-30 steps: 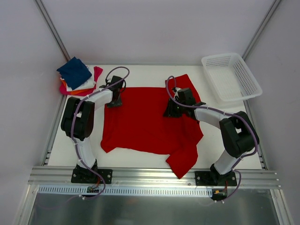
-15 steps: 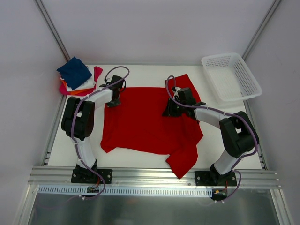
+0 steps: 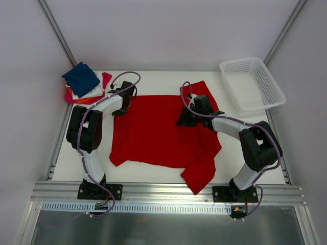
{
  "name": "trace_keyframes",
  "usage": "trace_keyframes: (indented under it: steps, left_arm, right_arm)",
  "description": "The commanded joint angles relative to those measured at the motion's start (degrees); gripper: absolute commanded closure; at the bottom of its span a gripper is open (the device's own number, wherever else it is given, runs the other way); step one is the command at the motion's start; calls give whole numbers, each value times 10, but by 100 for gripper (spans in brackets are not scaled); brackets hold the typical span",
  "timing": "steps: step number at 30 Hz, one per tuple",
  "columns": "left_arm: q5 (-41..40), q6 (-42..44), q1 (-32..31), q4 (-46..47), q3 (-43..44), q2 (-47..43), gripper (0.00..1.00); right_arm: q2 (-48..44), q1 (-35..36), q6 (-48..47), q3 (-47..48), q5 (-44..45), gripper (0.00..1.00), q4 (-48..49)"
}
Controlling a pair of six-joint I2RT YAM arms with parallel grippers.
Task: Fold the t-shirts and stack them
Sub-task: Flatten the tshirt out
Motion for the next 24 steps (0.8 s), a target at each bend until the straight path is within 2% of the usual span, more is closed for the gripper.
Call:
trace_keyframes:
  steps: [1, 8, 10, 12, 13, 15, 19, 24]
  left_arm:
    - [-54, 10, -6, -40, 28, -23, 100]
    - [-99, 11, -2, -65, 46, -2, 98]
    - [-115, 11, -2, -71, 57, 14, 76]
    - [-123, 9, 1, -80, 65, 29, 61]
    - [-132, 8, 3, -83, 66, 33, 36]
    - [-135, 5, 9, -91, 72, 41, 27]
    - [-126, -5, 10, -93, 73, 28, 25]
    - [-69, -8, 7, -92, 102, 0, 24]
  right_arm:
    - [5, 1, -1, 2, -17, 74, 24]
    - [0, 1, -6, 0, -20, 74, 24]
    - [-3, 0, -6, -1, -23, 74, 23]
    - [-6, 0, -7, -3, -23, 74, 24]
    - [-9, -1, -7, -4, -23, 74, 24]
    - [-11, -3, -8, -7, -24, 74, 24]
    - [-9, -6, -10, -5, -20, 74, 23]
    - [10, -10, -9, 9, -27, 75, 23]
